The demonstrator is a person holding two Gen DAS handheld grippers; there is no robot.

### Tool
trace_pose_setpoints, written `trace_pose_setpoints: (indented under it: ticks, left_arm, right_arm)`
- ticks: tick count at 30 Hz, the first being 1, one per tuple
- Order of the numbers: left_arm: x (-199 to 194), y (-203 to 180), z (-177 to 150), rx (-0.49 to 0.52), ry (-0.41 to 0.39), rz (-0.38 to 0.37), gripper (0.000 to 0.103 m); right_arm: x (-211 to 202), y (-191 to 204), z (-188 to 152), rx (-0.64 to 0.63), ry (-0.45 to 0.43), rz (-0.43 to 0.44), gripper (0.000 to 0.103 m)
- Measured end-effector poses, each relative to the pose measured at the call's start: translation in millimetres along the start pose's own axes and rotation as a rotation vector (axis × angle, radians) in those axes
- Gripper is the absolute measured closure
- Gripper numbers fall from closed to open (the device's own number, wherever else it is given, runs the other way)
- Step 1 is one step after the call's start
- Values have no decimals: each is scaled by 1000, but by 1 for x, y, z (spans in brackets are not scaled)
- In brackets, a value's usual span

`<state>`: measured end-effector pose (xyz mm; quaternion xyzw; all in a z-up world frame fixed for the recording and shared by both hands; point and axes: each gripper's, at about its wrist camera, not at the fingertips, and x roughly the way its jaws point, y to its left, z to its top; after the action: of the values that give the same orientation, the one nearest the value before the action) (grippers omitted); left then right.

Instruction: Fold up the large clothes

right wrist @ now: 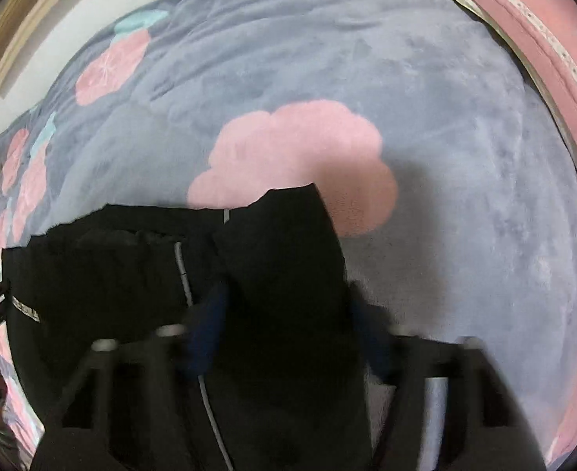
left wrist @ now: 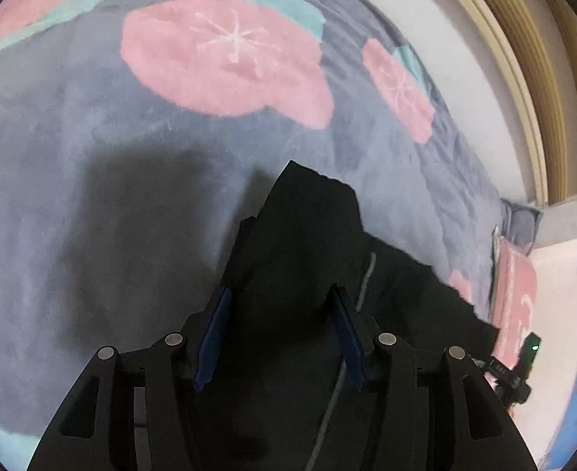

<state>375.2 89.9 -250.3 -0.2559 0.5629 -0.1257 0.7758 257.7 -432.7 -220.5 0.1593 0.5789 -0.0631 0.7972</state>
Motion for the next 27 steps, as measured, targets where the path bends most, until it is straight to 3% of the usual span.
trace_pose_setpoints:
  ticks: [1,3,5,10,12,14,15,16,17,20,22,23,25,27]
  left_arm:
    - [-1,0,-1,12,-21,6,55]
    - [-2,-2,-3,24,-37,32,81]
    - [-13,-5,-6,34,-84,17,90]
    - [-42,-8,-2,-7,-203,-11,91]
    - [-25,-3,0,-22,-162,20,90]
    - [6,5,0,-23,-68,50,89]
    - [10,7,0,-21,-59,47,86]
    - [8,7,-1,-16,-63,43,86]
    - [3,7,-1,-12,-63,35,84]
    - [-12,10,-1,-7,-30,0,80]
    - [-25,16,-6,-5,-5,-33,67]
    - [-30,20,-9,-7,4,-39,53]
    - [-46,30,-20,-23,4,-46,49]
    - [-57,41,-34,-56,12,-79,48]
  right_arm:
    - [-2,3,-3,-18,-17,-31,72]
    - [-13,7,-7,-35,-54,-75,82]
    - [-31,8,-10,-39,-102,-119,87]
    - [-63,2,-8,-18,-189,-128,89]
    - [-46,4,-5,-32,-158,-159,89]
    - [-17,2,-2,-17,-81,-148,89]
    - [-9,1,-4,-13,-60,-147,87]
    - [-3,1,-5,-19,-47,-166,76]
    - [-2,2,-6,-25,-46,-171,73]
    - [-14,0,-12,-36,-42,-105,57]
    - [-27,-4,-22,-37,-44,-58,42]
    - [-33,-6,-27,-38,-49,-41,41]
    - [-44,-14,-42,-29,-43,-19,29]
    - [-48,-20,-54,-18,-34,-4,25]
